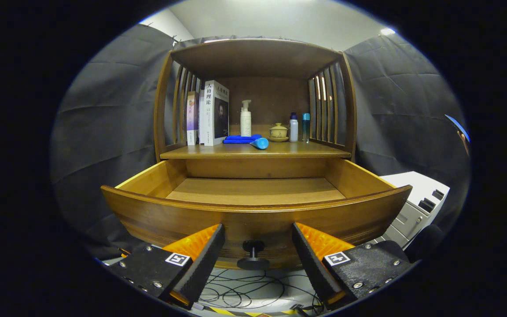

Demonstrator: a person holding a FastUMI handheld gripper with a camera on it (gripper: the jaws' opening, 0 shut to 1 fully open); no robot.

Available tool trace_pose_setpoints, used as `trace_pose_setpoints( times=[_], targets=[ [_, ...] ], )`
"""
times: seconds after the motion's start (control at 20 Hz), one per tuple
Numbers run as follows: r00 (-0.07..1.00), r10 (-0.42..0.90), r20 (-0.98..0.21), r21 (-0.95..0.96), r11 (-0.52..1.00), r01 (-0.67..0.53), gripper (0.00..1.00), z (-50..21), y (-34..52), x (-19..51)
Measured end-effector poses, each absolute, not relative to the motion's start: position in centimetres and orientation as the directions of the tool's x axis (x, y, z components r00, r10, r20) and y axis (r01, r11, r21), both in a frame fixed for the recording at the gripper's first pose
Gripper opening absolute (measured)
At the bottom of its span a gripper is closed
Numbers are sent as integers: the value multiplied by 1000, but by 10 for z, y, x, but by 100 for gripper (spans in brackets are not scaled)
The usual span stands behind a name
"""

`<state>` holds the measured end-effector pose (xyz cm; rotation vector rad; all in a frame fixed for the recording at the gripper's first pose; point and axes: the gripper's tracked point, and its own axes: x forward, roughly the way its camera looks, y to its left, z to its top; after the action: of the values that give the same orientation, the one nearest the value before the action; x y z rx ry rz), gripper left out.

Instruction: Pull open the drawer, take out the items inside it, and place them on the countertop above the cabinet.

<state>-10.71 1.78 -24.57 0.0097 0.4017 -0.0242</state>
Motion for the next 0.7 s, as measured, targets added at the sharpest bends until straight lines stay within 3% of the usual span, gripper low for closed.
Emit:
trace_pose_setpoints(
  times=[0.7],
  targets=[
    [932, 3, -362, -18, 1000, -10, 96, -250, 29, -48]
  ],
)
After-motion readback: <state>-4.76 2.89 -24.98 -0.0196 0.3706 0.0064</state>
